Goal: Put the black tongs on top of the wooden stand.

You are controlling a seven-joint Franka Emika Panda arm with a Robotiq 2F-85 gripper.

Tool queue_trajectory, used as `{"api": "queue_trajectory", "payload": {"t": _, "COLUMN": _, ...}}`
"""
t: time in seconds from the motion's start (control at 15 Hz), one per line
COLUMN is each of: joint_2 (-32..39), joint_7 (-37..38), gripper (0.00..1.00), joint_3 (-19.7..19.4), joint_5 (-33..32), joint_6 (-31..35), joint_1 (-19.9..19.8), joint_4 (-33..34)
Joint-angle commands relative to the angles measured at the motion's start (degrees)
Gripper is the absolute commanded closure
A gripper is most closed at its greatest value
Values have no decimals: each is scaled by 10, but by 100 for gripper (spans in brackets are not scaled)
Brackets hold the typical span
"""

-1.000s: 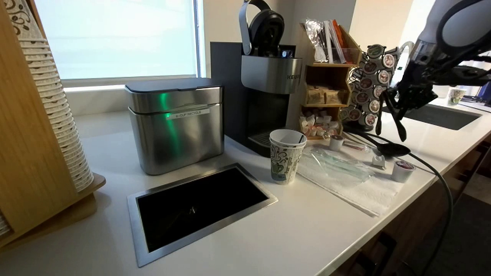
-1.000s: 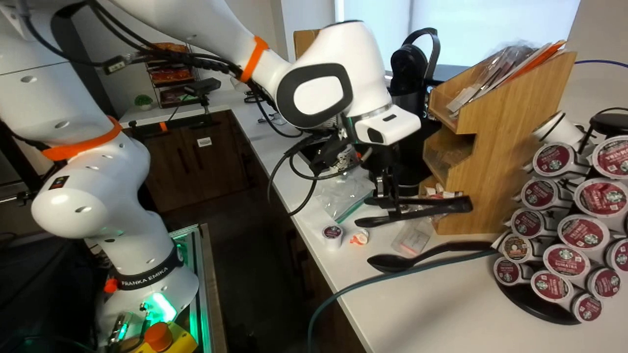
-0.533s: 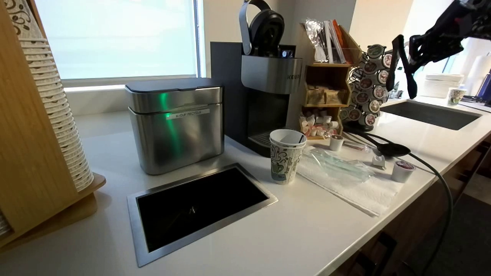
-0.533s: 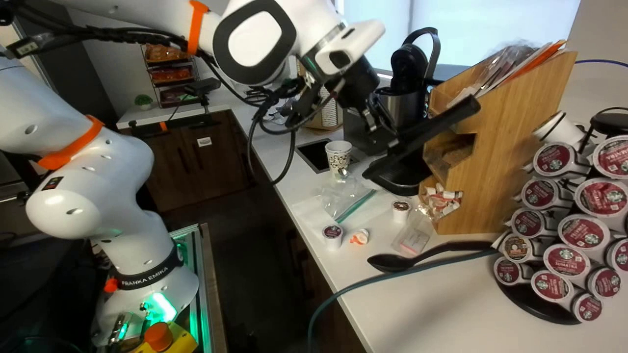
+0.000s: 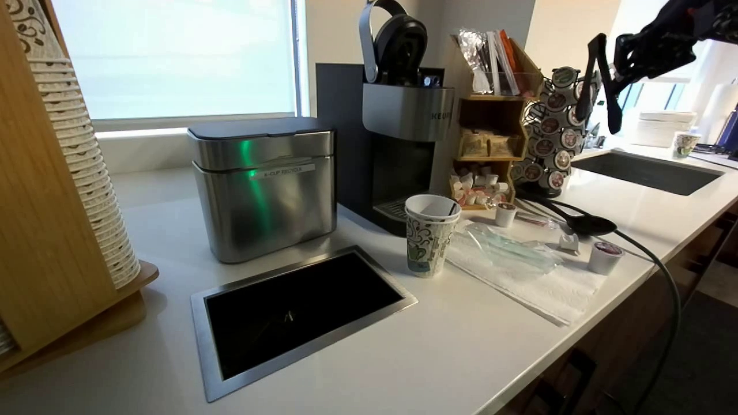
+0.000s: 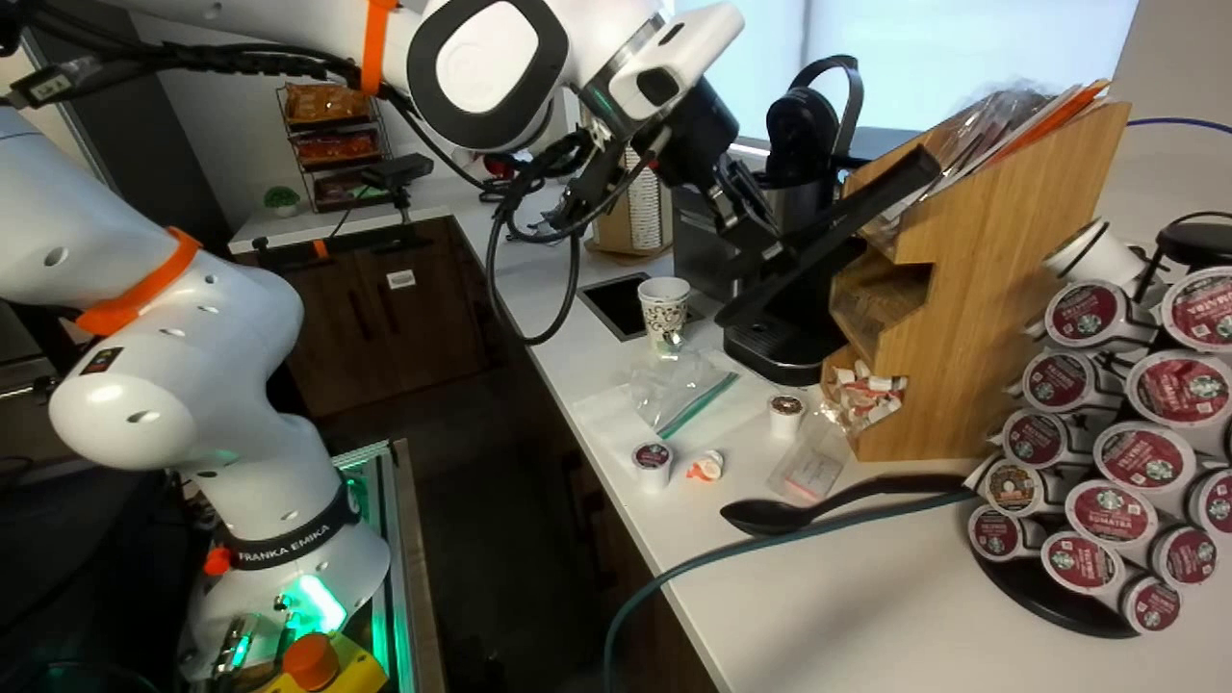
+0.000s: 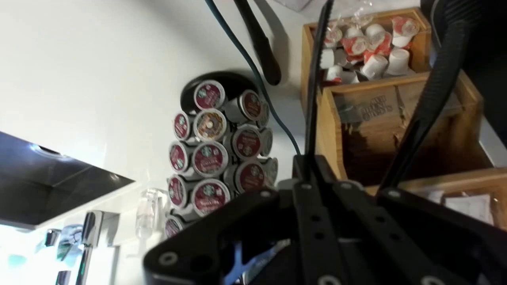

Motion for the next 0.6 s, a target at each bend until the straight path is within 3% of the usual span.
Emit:
{"api": "queue_trajectory", "payload": {"t": 0.0, "joint_2": -31, "joint_7": -32, "gripper": 99, "joint_3": 35, "joint_5": 21, "joint_6": 50, "joint_1": 2, "joint_4": 23}}
{"api": "queue_trajectory", "payload": {"t": 0.13, "joint_2": -13, "joint_7": -24, "gripper": 99, "joint_3": 66, "joint_5": 17, "joint_6": 63, "joint_1": -13, "joint_4": 73}}
{"api": "queue_trajectory", "payload": {"t": 0.33, "joint_2": 34, "joint_7": -76, "gripper": 99, "joint_3": 71, "joint_5": 14, "joint_6": 3, "joint_1": 2, "joint_4": 171}}
{"api": "queue_trajectory", "payload": {"t": 0.53, "joint_2": 101, "joint_7": -42, "gripper": 99, "joint_3": 104, "joint_5": -53, "joint_6": -70, "joint_1": -48, "joint_4": 270}}
